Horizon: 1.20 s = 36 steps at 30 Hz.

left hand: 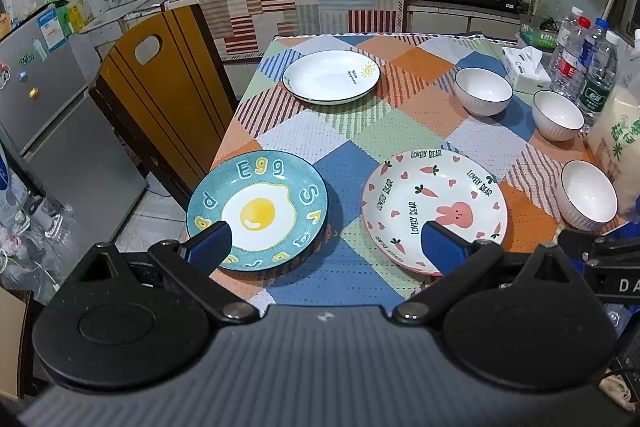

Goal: Organize plates and bowls

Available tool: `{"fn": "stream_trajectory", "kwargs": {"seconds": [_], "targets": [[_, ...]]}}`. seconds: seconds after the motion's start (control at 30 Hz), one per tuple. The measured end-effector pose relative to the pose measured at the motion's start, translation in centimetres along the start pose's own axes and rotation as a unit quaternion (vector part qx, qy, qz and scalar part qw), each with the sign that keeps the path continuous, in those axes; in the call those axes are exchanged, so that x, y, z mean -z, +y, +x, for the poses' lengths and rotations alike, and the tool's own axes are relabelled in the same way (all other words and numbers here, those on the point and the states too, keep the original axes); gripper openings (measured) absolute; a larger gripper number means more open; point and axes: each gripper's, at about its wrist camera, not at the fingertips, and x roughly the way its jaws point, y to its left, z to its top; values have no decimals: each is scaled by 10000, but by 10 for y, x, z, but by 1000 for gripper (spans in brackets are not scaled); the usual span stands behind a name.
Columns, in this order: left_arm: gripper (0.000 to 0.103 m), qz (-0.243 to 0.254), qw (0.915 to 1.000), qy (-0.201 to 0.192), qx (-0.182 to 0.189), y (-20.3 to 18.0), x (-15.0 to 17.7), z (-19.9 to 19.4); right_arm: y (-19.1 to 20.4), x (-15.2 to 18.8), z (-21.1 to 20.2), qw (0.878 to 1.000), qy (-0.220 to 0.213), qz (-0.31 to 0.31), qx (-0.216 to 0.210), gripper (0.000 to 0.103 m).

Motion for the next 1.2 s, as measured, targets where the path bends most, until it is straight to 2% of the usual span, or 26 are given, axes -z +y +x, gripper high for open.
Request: {"fn": "stream_trajectory", "kwargs": {"seconds": [0.33,1.2], "targets": [[103,-128,9998,164,65,7,2,8,7,4,5,9998,-40,-154,139,103],[102,-44,9998,201,-9,5,5,10,7,4,6,9998,-15,-173,124,103]]}}
